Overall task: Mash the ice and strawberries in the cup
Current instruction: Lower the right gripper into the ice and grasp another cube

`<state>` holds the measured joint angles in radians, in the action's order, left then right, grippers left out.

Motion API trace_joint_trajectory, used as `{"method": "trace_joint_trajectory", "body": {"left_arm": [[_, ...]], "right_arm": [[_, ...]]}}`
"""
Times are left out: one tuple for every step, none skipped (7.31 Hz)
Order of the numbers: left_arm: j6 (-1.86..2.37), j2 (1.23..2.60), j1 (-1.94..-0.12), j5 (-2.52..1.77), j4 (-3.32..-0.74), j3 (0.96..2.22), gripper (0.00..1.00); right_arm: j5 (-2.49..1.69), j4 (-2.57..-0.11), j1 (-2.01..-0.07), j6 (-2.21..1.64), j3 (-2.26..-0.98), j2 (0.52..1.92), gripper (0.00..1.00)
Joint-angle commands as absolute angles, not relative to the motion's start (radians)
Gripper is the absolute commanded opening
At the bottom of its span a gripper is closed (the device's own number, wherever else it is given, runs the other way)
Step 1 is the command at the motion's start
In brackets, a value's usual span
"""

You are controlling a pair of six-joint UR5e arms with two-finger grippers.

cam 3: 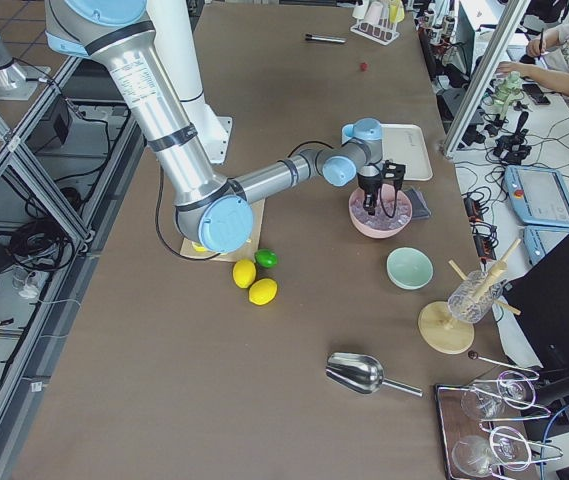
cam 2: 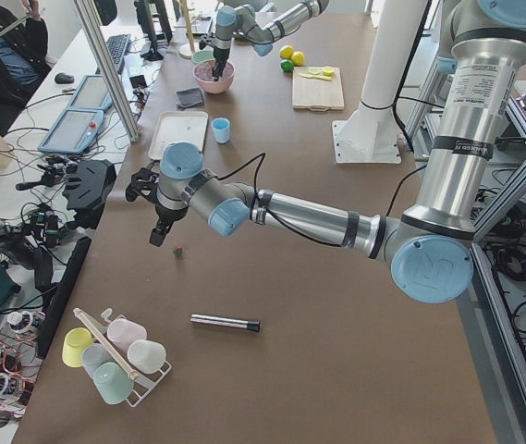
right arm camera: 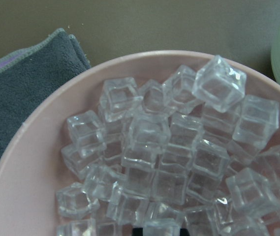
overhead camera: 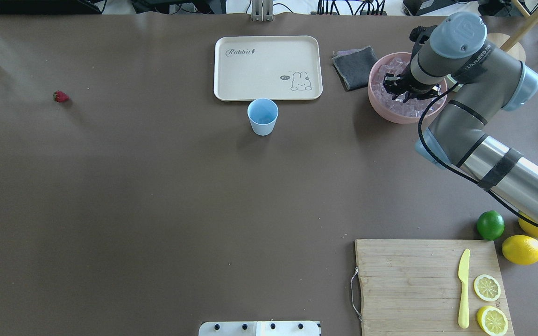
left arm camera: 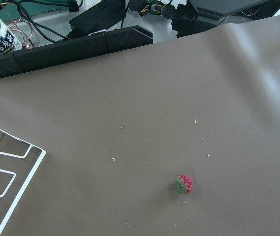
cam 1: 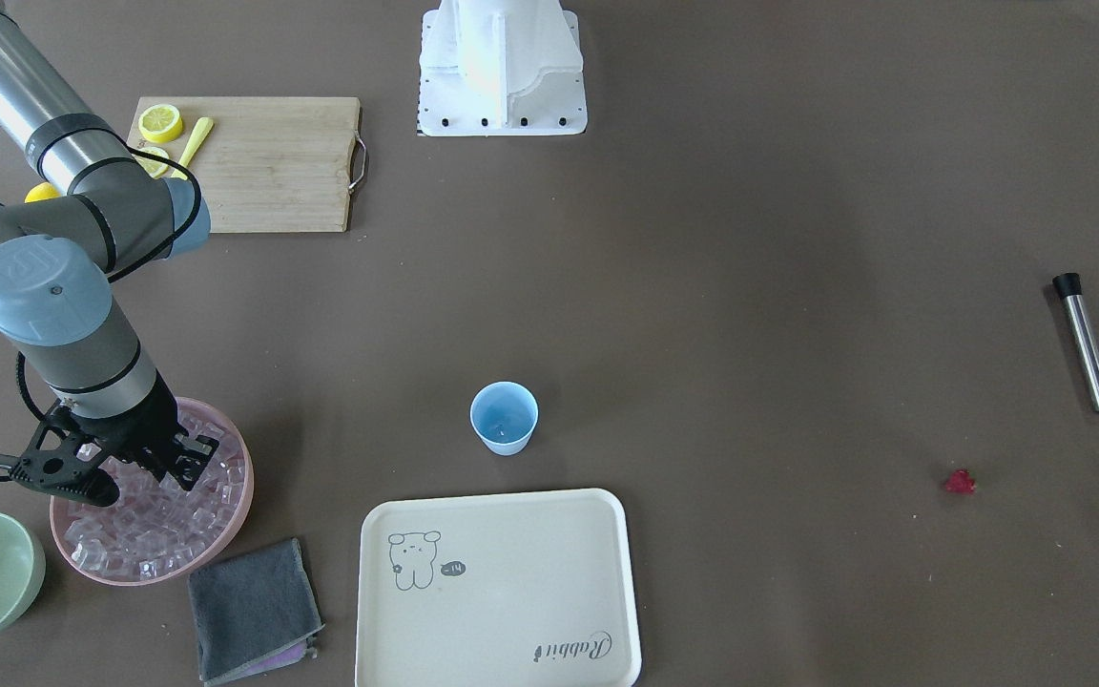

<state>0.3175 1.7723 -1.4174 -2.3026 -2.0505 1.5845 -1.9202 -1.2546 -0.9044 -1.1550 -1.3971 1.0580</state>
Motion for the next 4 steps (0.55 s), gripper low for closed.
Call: {"method": "trace_joint_trajectory", "body": {"left_arm": [[0.318, 1.772, -1.416, -2.304, -2.049, 1.585, 0.98], [0.318, 1.773, -1.417, -2.304, -2.051, 1.585, 0.98], [0.319, 1.773, -1.417, -2.304, -2.049, 1.585, 0.98], [0.321, 1.775, -1.416, -2.304, -2.049, 1.586, 0.98]], "right_arm": [[-1.934, -1.253, -0.929, -1.151, -1.423, 1.055, 0.0], [-1.971, -1.256, -0.965, -1.144, -1.446, 1.055, 0.0], [-1.991, -1.258, -1.003, -1.122, -1.463, 1.054, 0.0], [-1.987, -1.255, -1.023, -1.109, -1.497, 1.051, 0.0]]}}
